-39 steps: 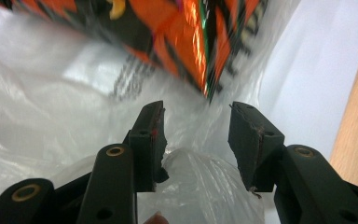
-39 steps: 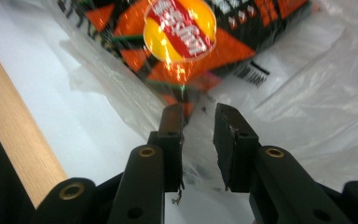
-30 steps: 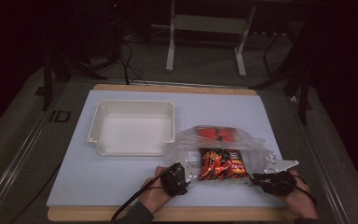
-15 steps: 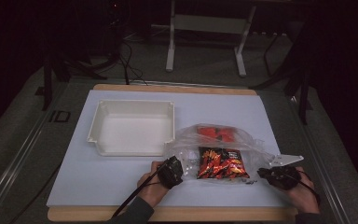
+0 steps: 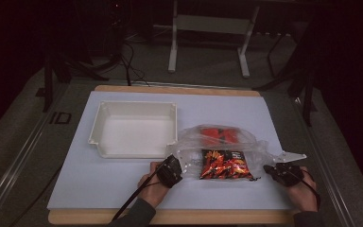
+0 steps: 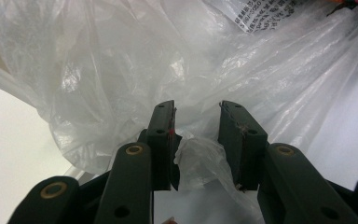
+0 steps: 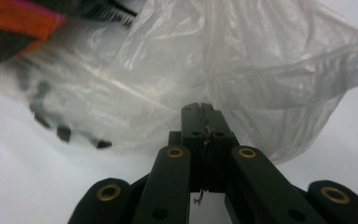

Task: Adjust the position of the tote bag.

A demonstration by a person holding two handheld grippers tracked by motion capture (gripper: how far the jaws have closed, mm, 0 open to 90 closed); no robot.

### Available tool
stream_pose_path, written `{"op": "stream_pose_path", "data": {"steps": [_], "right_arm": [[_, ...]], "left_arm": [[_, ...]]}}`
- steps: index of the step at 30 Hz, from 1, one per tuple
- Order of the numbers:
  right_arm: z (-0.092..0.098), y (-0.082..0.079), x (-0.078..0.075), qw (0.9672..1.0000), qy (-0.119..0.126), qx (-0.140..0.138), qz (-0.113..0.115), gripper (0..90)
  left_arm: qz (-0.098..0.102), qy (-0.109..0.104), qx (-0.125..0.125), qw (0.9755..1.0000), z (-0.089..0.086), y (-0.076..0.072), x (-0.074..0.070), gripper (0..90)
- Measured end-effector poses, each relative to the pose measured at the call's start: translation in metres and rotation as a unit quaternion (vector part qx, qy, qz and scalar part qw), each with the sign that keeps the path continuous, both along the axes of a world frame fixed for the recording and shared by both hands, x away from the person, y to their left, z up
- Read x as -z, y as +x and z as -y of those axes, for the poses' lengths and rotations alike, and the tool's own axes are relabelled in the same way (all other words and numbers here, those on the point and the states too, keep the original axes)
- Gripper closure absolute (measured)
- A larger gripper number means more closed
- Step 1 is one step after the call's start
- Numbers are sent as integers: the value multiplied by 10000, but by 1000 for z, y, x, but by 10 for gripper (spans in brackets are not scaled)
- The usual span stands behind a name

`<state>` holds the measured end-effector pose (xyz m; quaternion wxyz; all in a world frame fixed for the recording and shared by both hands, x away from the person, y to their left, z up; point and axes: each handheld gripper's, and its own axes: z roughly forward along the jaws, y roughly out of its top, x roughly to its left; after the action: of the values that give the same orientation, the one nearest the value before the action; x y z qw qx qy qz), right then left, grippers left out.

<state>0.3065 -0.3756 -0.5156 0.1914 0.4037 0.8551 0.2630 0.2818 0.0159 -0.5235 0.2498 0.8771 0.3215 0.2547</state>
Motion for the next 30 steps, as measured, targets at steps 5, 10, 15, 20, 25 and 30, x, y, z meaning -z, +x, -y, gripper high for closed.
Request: {"op": "stream_pose_path", "data": {"steps": [5, 10, 15, 20, 25, 30], "right_arm": [[-6, -4, -11, 9993, 254, -224, 137, 860], [-11, -11, -23, 9981, 330, -444, 274, 834], [-21, -18, -39, 9956, 391, -715, 466, 803], [-29, -20, -48, 9934, 504, -857, 579, 772], [-36, -20, -52, 9920, 549, -928, 654, 743], [-41, -17, -52, 9914, 650, -925, 666, 725]], "left_arm": [[25, -366, 300, 9989, -1, -8, -9, 606], [75, -611, 484, 9969, -2, -13, -16, 579], [115, -889, 731, 9933, -2, -20, -26, 558], [23, -1239, 906, 9881, -3, -21, -33, 542], [13, -1471, 1002, 9840, -4, -22, -37, 537], [-53, -1582, 1137, 9808, 1, -22, -36, 534]]}}
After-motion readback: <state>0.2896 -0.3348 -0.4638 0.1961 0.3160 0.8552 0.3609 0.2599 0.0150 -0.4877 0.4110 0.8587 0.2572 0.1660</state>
